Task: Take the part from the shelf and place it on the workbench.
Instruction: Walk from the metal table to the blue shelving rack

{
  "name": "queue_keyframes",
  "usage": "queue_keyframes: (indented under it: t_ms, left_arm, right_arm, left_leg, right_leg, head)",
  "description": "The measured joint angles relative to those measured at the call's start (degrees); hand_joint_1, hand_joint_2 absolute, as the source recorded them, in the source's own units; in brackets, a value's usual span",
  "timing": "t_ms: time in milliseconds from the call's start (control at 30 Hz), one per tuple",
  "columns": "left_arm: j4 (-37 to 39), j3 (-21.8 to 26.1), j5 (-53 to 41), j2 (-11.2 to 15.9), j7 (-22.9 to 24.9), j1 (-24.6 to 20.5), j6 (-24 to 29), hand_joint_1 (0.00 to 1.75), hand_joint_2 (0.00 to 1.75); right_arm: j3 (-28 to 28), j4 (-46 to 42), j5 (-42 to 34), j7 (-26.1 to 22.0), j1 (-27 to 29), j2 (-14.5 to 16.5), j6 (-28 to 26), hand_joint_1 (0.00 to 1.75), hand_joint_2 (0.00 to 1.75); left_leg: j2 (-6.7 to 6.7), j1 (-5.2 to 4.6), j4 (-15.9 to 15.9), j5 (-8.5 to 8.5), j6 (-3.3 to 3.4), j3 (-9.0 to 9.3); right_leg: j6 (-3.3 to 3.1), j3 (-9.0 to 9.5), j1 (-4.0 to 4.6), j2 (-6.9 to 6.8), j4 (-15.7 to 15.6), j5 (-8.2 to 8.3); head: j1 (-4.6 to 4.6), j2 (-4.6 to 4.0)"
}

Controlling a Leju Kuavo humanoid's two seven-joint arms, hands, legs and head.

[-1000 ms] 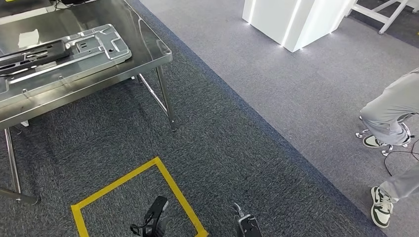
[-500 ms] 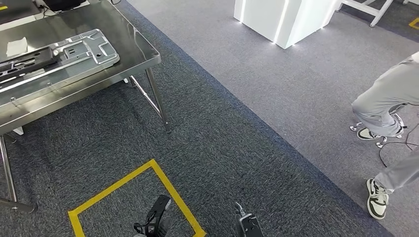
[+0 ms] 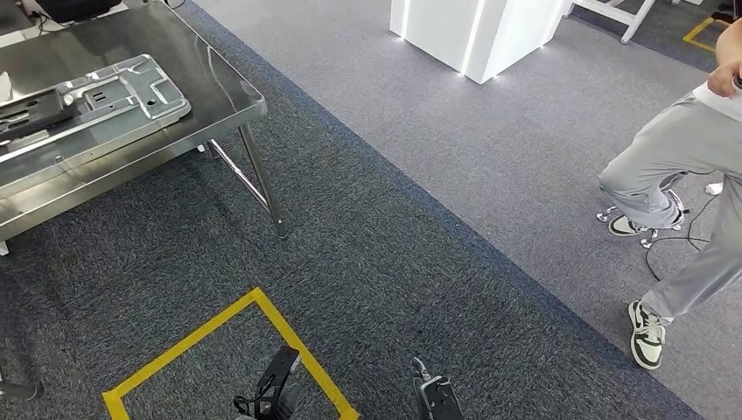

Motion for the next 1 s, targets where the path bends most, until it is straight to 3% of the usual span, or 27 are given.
queue_keyframes:
  t_ms: [100,133,167,200,300,367,500,533,600,633,667,700,733,800,867,933,1000]
  left_arm:
    - [0.0,0.03,0.03,0.01,-0.07,0.08,0.03,0.0,0.0]
    - [0.01,0.04,0.03,0.04,-0.09,0.19,0.08,0.0,0.0]
    - [0.01,0.04,0.01,0.07,-0.14,0.29,0.13,0.0,0.0]
    - [0.01,0.05,-0.02,0.08,-0.2,0.36,0.2,0.0,0.0]
    - [0.0,0.05,-0.17,0.07,-0.45,0.37,0.27,0.0,0.0]
    - [0.0,0.05,-0.28,0.09,-0.53,0.34,0.13,0.0,0.0]
    - [0.0,0.05,-0.36,0.11,-0.55,0.29,-0.2,0.0,0.0]
    - [0.0,0.05,-0.36,0.13,-0.55,0.27,-0.21,0.0,0.0]
    - [0.0,0.05,-0.25,0.15,-0.5,0.33,-0.21,0.0,0.0]
    - [0.01,0.05,-0.14,0.18,-0.44,0.43,-0.21,0.0,0.0]
    - [0.02,0.05,-0.02,0.21,-0.35,0.53,-0.2,0.0,0.0]
    - [0.02,0.05,0.1,0.24,-0.28,0.6,-0.16,0.0,0.0]
    - [0.01,0.05,0.19,0.27,-0.22,0.62,-0.11,0.0,0.0]
    - [0.0,0.07,0.51,0.31,-0.11,0.53,-0.05,0.0,0.0]
    - [0.0,0.18,1.1,0.31,0.06,0.41,-0.22,0.0,0.0]
    - [0.0,0.28,1.48,0.28,0.28,0.37,-0.39,0.0,0.0]
    - [0.0,0.32,1.51,0.22,0.45,0.38,-0.37,0.0,0.0]
  right_arm:
    - [0.0,0.16,0.0,-0.01,-0.05,-0.03,-0.01,0.0,0.0]
    - [0.0,0.27,-0.01,-0.01,-0.02,-0.03,-0.03,0.0,0.0]
    - [0.0,0.39,-0.01,-0.01,0.01,-0.04,-0.07,0.0,0.0]
    - [0.0,0.51,-0.01,-0.02,0.03,-0.04,-0.11,0.0,0.0]
    - [0.0,0.67,-0.01,-0.13,-0.03,-0.03,-0.29,0.0,0.0]
    - [0.0,0.67,-0.01,-0.21,-0.13,-0.03,-0.48,0.0,0.0]
    - [-0.02,0.67,-0.01,-0.26,-0.13,0.03,-0.68,0.0,0.0]
    - [-0.02,0.67,-0.02,-0.27,-0.18,0.07,-0.68,0.0,0.0]
    - [-0.02,0.68,-0.03,-0.27,-0.2,0.12,-0.67,0.0,0.0]
    - [-0.04,0.7,-0.07,-0.26,-0.18,0.13,-0.66,0.0,0.0]
    - [-0.06,0.72,-0.1,-0.26,-0.15,0.13,-0.63,0.0,0.0]
    - [-0.08,0.74,-0.14,-0.25,-0.14,0.13,-0.56,0.0,0.0]
    - [-0.1,0.75,-0.18,-0.25,-0.15,0.13,-0.47,0.0,0.0]
    - [-0.11,0.75,-0.2,-0.24,-0.18,0.15,-0.22,0.0,0.0]
    - [-0.14,0.75,-0.2,-0.22,-0.22,0.16,0.05,0.0,0.0]
    - [-0.19,0.78,-0.19,-0.2,-0.22,0.15,0.24,0.0,0.0]
    - [-0.24,0.82,-0.18,-0.19,-0.31,0.13,0.28,0.0,0.0]
  left_leg:
    - [0.68,0.02,-0.19,0.15,0.53,-0.06]
    - [0.95,-0.01,-0.17,0.13,0.55,-0.1]
    - [1.2,-0.03,-0.15,0.1,0.54,-0.1]
    - [1.4,-0.04,-0.14,0.05,0.51,-0.06]
    - [1.84,-0.15,-0.1,-0.2,0.12,0.25]
    - [2.12,-0.27,-0.11,-0.37,-0.45,0.35]
    - [2.23,-0.24,0.66,-1.42,-1.78,0.38]
    - [1.82,-0.21,2.73,-2.8,-2.03,-0.47]
    - [1.02,-0.06,9.79,-6.55,-2.31,-3.78]
    - [0.87,-0.02,13.21,-7.85,-2.44,-5.44]
    - [0.82,0.0,14.98,-8.02,-2.55,-6.36]
    - [0.8,0.04,14.5,-6.98,-2.62,-6.22]
    - [0.74,0.1,11.9,-5.02,-2.64,-5.05]
    - [0.04,0.23,4.45,-1.72,-2.44,-1.74]
    - [-0.59,0.14,0.6,-1.55,-1.71,-0.19]
    - [-0.48,0.03,-0.04,-2.08,-0.66,0.38]
    - [-0.21,0.11,-0.38,-2.05,0.14,1.61]
  right_leg:
    - [0.81,-4.67,-0.35,-1.29,9.72,-5.03]
    - [0.99,-6.24,-0.47,-1.44,12.77,-6.01]
    - [1.09,-6.96,-0.56,-1.55,14.05,-5.92]
    - [1.08,-6.54,-0.61,-1.66,13.03,-4.72]
    - [0.37,-1.08,-0.35,-3.01,2.01,0.62]
    - [-0.3,0.74,0.11,-3.65,-1.84,1.47]
    - [-1.49,1.17,-0.04,-2.65,-3.01,1.87]
    - [-1.82,1.36,-0.2,-2.43,-3.38,2.05]
    - [-2.25,1.4,-0.16,-2.03,-3.49,2.07]
    - [-2.32,1.35,-0.11,-1.76,-3.4,2.01]
    - [-2.36,1.3,-0.07,-1.45,-3.25,1.95]
    - [-2.3,1.27,-0.07,-1.08,-3.03,1.86]
    - [-2.18,1.25,-0.11,-0.69,-2.74,1.71]
    - [-1.71,1.06,-0.08,-0.07,-1.99,1.14]
    - [-1.03,0.89,-0.01,0.36,-1.63,0.42]
    - [-0.31,1.0,-0.03,0.56,-1.31,0.5]
    - [0.28,0.57,-0.14,-0.08,0.65,0.26]
  head:
    - [0.43,0.0]
    - [0.43,0.0]
    - [0.44,0.0]
    - [0.44,0.0]
    - [0.43,0.0]
    - [0.39,0.0]
    - [0.24,0.0]
    - [0.09,0.0]
    - [-0.18,0.0]
    - [-0.23,0.0]
    - [-0.24,0.0]
    - [-0.25,0.0]
    - [-0.27,0.0]
    - [-0.33,0.0]
    - [-0.33,0.0]
    - [-0.3,0.0]
    - [-0.15,0.0]
